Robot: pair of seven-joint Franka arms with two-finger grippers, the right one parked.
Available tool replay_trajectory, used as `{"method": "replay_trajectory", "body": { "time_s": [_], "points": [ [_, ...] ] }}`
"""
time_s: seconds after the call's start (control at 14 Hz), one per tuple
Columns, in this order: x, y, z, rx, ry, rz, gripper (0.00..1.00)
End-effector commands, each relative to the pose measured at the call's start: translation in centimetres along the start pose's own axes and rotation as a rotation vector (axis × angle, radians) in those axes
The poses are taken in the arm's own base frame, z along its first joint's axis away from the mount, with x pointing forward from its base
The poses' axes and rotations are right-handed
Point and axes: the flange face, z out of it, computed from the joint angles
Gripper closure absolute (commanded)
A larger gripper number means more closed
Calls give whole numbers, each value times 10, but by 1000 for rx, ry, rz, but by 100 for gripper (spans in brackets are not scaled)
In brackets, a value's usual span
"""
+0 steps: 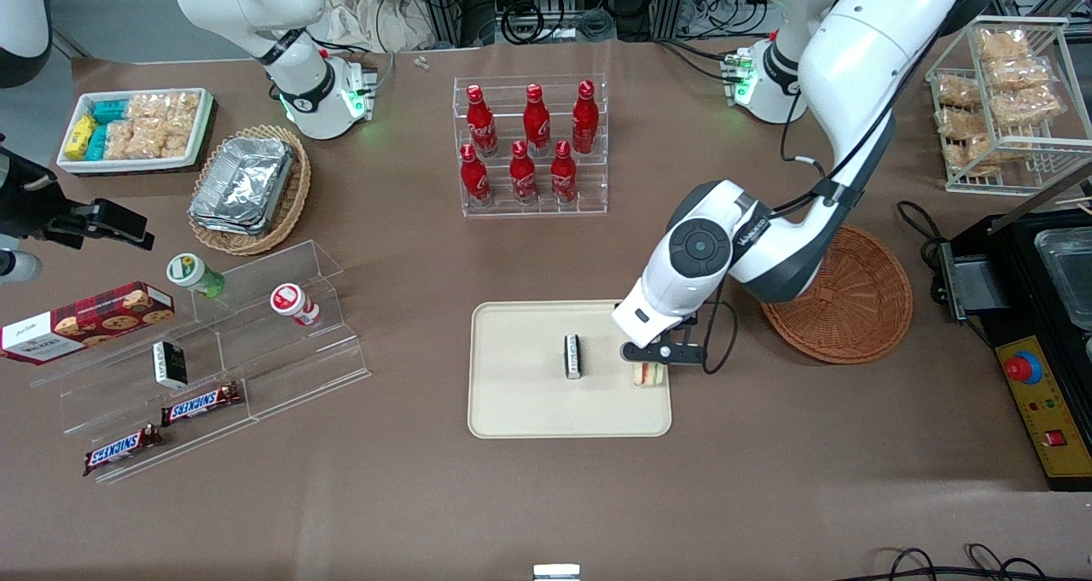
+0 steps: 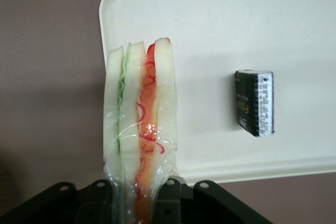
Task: Place sandwich from basket to tray
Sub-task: 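Lift the sandwich out of the basket and carry it to the tray, then lower the sandwich onto the tray beside the black box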
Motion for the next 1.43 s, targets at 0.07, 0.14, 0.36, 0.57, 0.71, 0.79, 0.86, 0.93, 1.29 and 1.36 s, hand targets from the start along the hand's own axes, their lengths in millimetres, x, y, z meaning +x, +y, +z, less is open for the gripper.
{"method": "replay_trajectory", "body": {
  "time_s": [0.07, 0.14, 0.36, 0.57, 0.71, 0.79, 0.86, 0.93, 1.29, 1.36],
  "points": [
    [9, 10, 65, -26, 20, 0, 100],
    [14, 8, 65, -42, 42, -5, 100],
    [13, 6, 74, -35, 41, 7, 100],
    [10, 2, 82, -1, 43, 33, 100],
    [9, 0, 84, 17, 31, 35, 100],
    [8, -2, 85, 35, 25, 46, 100],
    [8, -3, 87, 55, 27, 57, 100],
    [6, -4, 93, 62, 18, 60, 100],
    [6, -3, 100, 75, 33, 59, 0],
    [6, -3, 100, 75, 33, 59, 0]
  ]
}}
